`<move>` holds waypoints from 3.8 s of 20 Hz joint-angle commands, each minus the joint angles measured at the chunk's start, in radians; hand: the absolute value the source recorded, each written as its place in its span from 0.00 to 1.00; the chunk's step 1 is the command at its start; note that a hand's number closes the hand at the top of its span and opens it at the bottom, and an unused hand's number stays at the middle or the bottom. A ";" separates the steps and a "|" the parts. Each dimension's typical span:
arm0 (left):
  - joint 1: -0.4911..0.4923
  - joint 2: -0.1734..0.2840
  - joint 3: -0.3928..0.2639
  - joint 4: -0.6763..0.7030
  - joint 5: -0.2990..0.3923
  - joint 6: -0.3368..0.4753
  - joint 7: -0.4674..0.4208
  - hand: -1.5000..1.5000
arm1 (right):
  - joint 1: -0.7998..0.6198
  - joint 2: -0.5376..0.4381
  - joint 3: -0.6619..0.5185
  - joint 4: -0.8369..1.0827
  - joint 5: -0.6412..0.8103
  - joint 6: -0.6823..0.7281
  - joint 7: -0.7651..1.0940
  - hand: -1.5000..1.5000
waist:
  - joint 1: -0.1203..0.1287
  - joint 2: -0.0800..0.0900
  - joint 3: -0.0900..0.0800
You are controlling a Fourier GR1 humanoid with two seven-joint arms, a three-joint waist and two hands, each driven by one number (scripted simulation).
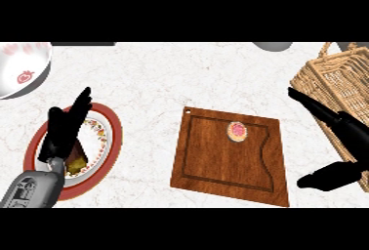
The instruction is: Pick the cupcake from the cutting board and place it in the basket
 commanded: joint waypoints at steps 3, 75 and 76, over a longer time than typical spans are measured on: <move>0.000 -0.057 0.003 -0.016 -0.056 -0.007 0.021 0.50 | -0.076 0.069 0.018 0.146 0.078 -0.005 -0.066 0.00 | 0.001 0.000 0.000; -0.012 -0.132 0.200 -0.017 -0.162 -0.166 0.033 0.50 | -0.014 0.400 0.339 0.044 0.796 -0.076 0.238 1.00 | -0.013 -0.006 -0.001; -0.037 -0.157 0.194 0.028 -0.195 -0.117 0.016 0.50 | 0.020 0.377 0.299 -0.028 0.736 -0.067 0.206 1.00 | -0.028 -0.006 -0.001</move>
